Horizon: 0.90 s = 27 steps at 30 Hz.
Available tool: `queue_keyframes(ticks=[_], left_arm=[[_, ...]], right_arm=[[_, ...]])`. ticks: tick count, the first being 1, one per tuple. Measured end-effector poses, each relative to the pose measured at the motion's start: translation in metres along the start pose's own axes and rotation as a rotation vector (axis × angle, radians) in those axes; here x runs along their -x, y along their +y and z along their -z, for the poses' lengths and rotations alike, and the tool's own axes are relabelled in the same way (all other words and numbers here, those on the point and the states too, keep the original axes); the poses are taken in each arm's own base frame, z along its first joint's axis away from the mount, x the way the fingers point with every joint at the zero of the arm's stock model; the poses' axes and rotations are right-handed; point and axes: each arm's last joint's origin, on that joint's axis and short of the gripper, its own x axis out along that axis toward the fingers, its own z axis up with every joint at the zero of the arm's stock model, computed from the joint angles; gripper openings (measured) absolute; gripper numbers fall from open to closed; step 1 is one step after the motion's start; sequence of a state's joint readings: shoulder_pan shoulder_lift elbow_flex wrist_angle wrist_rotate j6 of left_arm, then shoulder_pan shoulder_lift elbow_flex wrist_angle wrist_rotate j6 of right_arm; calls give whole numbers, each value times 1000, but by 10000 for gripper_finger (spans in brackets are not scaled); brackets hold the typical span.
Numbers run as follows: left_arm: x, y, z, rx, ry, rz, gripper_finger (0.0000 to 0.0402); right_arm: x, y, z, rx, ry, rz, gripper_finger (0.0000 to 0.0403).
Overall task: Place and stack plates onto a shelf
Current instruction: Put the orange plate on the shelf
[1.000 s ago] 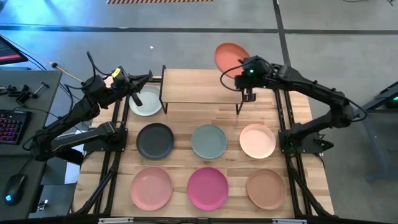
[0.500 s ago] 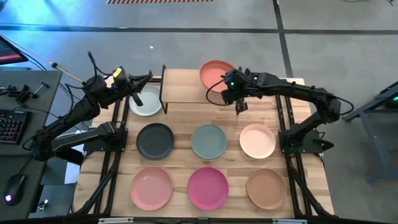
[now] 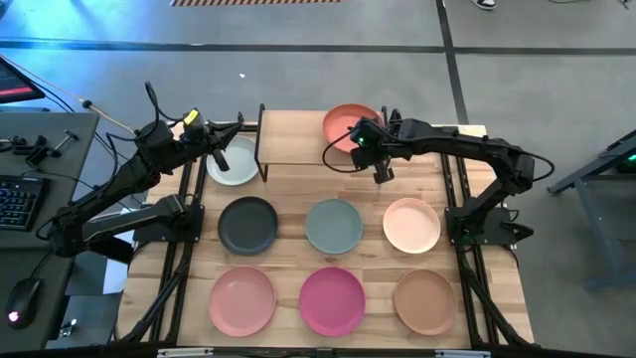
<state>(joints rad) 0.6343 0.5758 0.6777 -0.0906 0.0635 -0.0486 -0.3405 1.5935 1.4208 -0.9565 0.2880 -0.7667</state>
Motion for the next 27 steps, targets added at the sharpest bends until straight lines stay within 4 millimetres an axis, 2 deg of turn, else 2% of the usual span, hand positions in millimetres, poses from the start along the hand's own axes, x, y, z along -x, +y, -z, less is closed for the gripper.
queue_keyframes(ticks=[27], left_arm=[[0,0,0,0,-1,0,8]], right_arm=[[1,6,0,-16,-16,-72,1]])
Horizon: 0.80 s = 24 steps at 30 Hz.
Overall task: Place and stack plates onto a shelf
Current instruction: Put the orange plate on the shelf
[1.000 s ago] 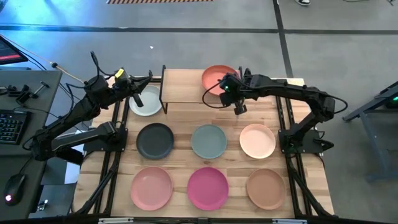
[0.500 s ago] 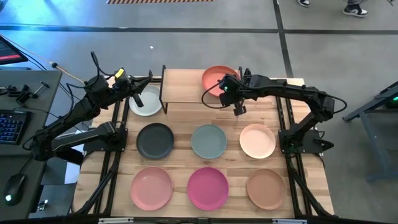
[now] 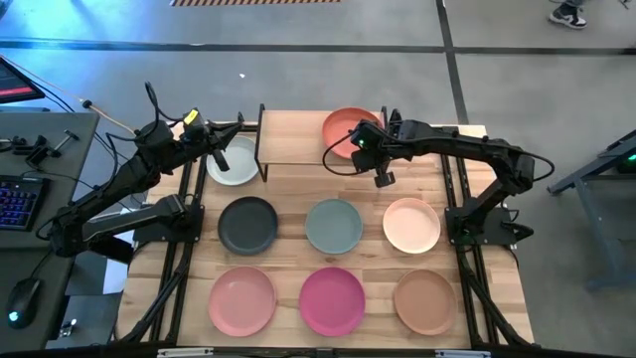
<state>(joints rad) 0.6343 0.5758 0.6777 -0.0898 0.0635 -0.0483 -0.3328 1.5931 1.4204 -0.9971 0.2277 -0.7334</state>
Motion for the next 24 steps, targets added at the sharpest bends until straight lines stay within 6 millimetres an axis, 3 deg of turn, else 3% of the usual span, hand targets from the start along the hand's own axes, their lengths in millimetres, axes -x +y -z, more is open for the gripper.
queue_keyframes(ticks=[24], left_arm=[[0,0,0,0,1,0,8]], right_arm=[[0,1,-1,-60,-29,-33,1]])
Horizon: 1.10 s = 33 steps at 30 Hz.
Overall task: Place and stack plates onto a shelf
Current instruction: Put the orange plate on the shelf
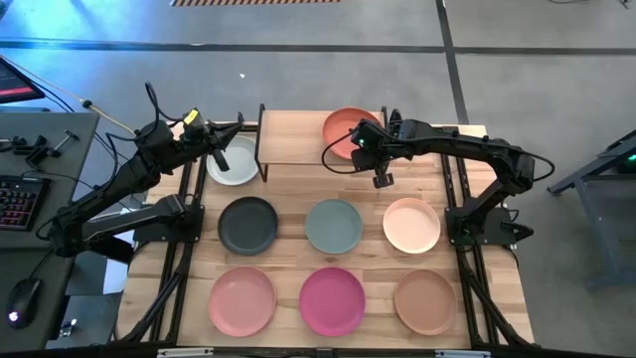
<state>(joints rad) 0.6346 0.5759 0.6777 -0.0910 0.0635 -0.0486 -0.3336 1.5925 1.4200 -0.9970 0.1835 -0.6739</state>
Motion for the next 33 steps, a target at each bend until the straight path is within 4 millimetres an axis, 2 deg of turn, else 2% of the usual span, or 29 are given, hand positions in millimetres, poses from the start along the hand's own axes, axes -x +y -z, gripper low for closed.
queue_keyframes(ticks=[16,21,33], left_arm=[[0,0,0,0,0,0,8],[0,0,0,0,0,0,8],[0,0,0,0,1,0,8]], right_arm=[[0,-2,-1,-12,-40,-16,1],[-2,-8,2,-104,-60,-24,1],[-2,-10,5,-94,-82,-71,1]])
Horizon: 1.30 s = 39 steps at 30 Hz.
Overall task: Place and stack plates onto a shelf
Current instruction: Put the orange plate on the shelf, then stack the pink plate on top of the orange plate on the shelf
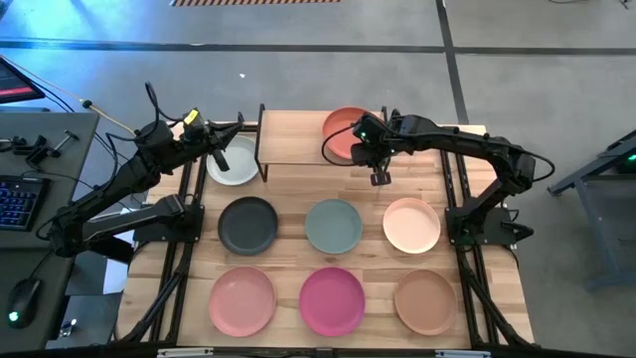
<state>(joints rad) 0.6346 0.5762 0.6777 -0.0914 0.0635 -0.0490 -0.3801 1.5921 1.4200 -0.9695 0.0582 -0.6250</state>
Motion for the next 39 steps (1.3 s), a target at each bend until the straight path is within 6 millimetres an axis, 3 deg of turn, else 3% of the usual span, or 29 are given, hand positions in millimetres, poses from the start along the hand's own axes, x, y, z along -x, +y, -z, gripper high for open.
queue_keyframes(ticks=[9,18,24,31,39], left_arm=[[0,0,0,0,0,0,8],[0,0,0,0,0,0,8],[0,0,0,0,0,0,8],[0,0,0,0,0,0,8],[0,0,0,0,0,0,8]], right_arm=[[0,0,0,1,-1,-1,6],[0,-1,2,-2,2,-8,93],[2,-3,1,4,8,38,109],[18,3,-1,3,-50,72,110],[44,25,-11,-64,-156,58,110]])
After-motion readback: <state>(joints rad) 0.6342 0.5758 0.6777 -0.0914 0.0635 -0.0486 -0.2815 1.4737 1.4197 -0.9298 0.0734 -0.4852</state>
